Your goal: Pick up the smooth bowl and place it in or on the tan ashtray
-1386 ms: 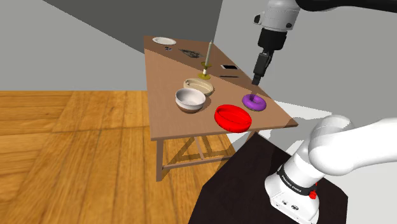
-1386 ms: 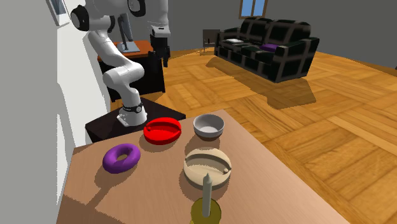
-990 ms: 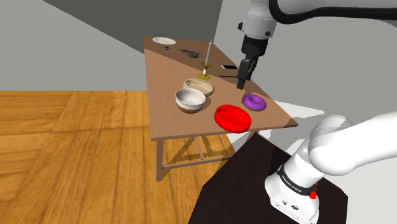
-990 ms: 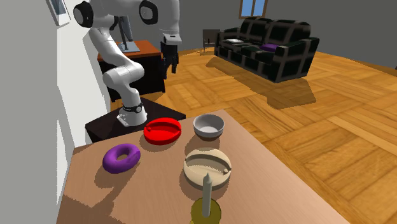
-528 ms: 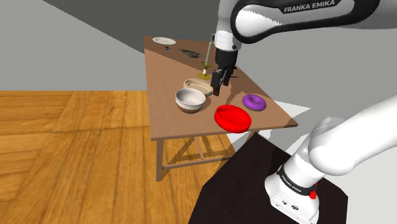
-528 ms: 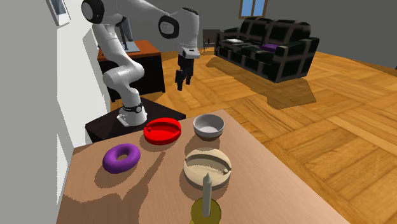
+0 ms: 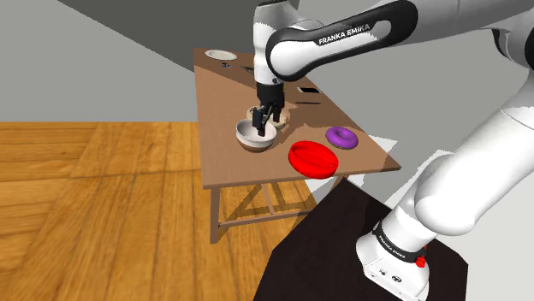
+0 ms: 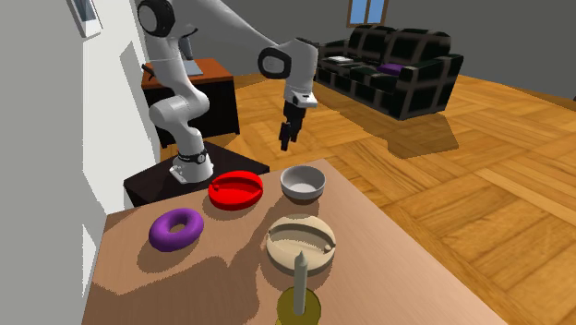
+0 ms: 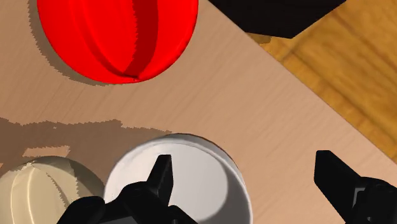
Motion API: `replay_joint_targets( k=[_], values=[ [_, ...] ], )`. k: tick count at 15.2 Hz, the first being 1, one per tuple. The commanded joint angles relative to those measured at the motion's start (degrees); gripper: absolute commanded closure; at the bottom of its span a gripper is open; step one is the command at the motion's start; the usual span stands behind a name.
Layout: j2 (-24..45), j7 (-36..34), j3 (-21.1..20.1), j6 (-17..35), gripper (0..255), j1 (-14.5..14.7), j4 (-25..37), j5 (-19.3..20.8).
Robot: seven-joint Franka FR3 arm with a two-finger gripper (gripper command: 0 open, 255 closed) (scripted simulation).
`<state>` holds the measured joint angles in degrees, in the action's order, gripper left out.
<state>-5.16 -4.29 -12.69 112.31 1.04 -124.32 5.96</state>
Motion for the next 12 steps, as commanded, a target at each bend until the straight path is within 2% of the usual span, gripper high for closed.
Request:
replay_joint_targets(
  k=[1, 7, 12],
  values=[
    [5.0, -2.0, -0.6, 1.5, 0, 0.2, 3.1, 1.9],
    [19.0, -7.2, -0.8, 3.2, 0, 1.7, 13.6, 7.8],
    [20.3, -7.6, -0.3, 6.7, 0, 1.6, 11.3, 8.6]
  ],
)
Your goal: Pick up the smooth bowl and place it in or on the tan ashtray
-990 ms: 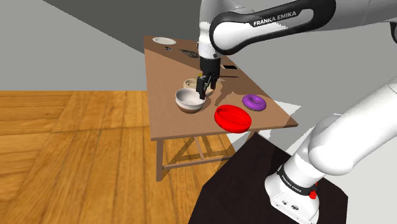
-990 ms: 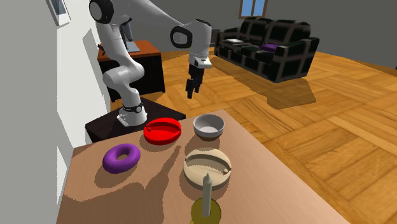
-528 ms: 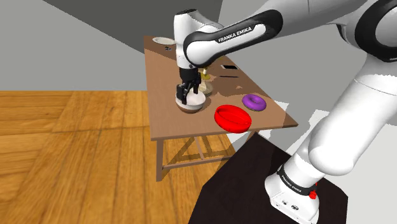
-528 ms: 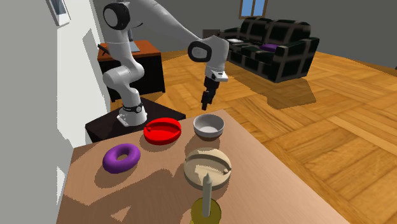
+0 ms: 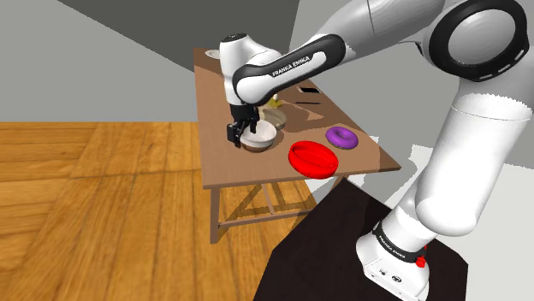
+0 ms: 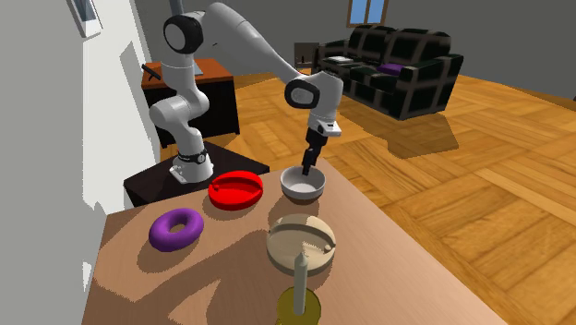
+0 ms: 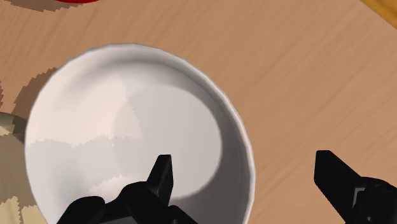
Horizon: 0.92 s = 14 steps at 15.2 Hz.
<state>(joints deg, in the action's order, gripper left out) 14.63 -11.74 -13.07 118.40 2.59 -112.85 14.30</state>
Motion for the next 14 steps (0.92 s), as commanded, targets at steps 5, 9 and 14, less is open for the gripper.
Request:
replay_joint_targets(
  k=[5, 9, 14],
  values=[
    [1.3, -0.5, 0.3, 2.4, 0, -0.1, -1.2, 0.7],
    [1.3, -0.5, 0.3, 2.4, 0, -0.1, -1.2, 0.7],
    [1.3, -0.5, 0.3, 2.4, 255, -0.1, -1.2, 0.7]
  ],
)
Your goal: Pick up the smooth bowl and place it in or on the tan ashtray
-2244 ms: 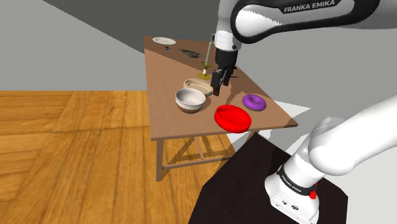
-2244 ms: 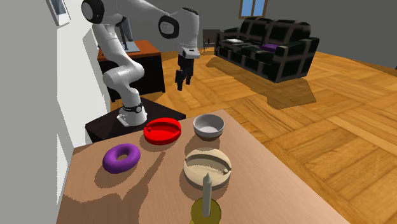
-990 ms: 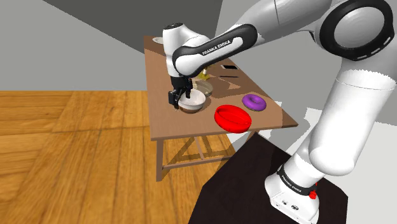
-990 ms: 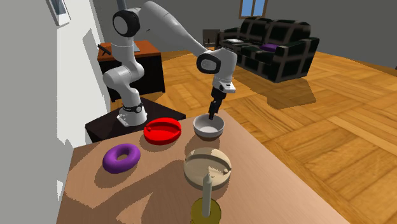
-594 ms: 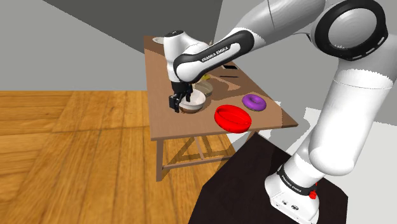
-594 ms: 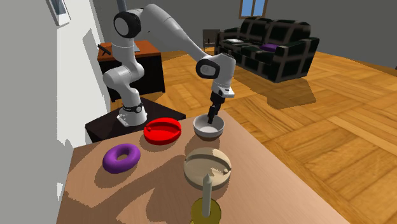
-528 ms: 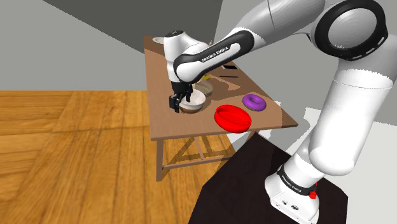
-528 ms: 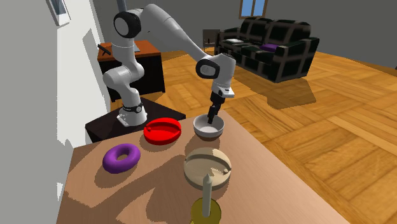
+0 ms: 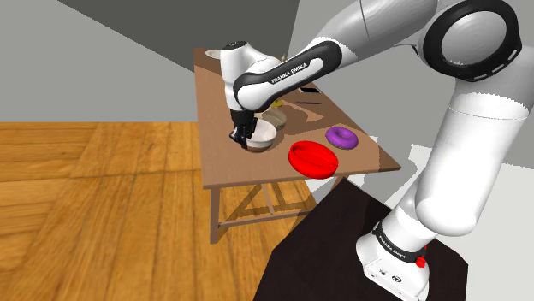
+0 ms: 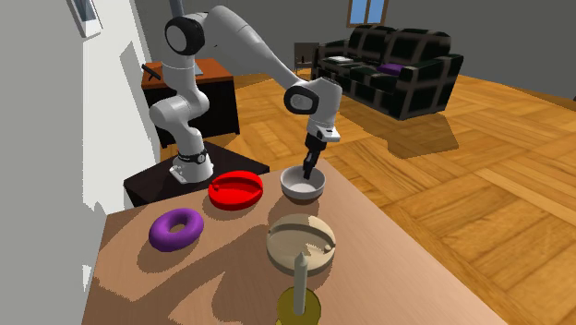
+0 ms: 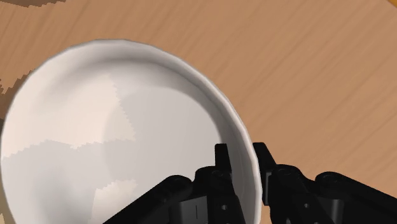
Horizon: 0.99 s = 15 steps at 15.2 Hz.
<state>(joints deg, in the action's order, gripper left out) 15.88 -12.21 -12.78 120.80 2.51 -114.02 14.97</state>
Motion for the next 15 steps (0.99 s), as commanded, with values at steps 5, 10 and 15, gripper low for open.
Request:
replay_joint_targets(
  k=[5, 10, 15],
  values=[
    [0.0, 0.0, 0.0, 0.0, 255, 0.0, 0.0, 0.0],
    [-1.3, 0.6, -0.2, -1.9, 255, -0.1, 0.7, -0.6],
    [-3.2, 1.6, -0.4, -5.1, 255, -0.2, 2.2, -1.4]
  ],
)
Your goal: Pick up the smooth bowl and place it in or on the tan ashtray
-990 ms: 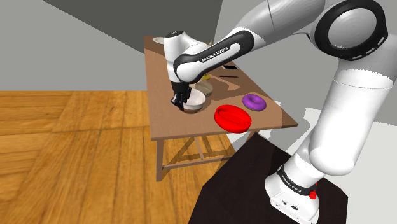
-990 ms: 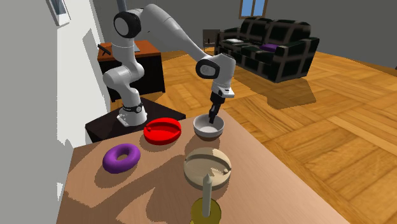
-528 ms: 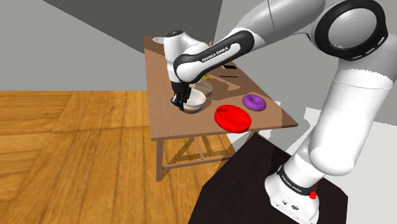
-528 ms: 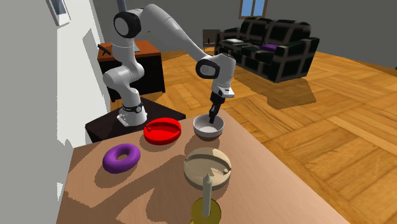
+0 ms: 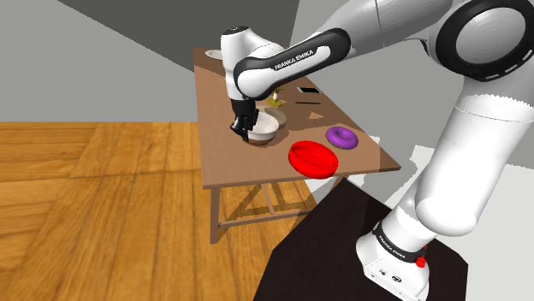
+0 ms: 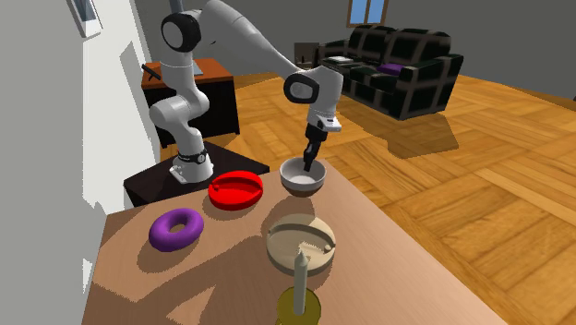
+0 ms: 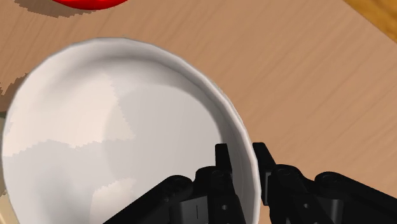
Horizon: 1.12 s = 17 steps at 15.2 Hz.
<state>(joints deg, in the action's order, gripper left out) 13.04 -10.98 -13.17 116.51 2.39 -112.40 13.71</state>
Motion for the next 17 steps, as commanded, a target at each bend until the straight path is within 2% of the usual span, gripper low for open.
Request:
replay_joint_targets(
  k=[1, 12, 17],
  values=[
    [-0.7, 0.5, 0.0, -1.5, 255, -0.1, 0.9, -0.3],
    [-3.7, 2.2, -0.3, -8.4, 255, -0.2, 5.0, -1.7],
    [-0.4, 7.9, 2.3, -9.1, 255, -3.3, 10.0, -0.7]
  ],
)
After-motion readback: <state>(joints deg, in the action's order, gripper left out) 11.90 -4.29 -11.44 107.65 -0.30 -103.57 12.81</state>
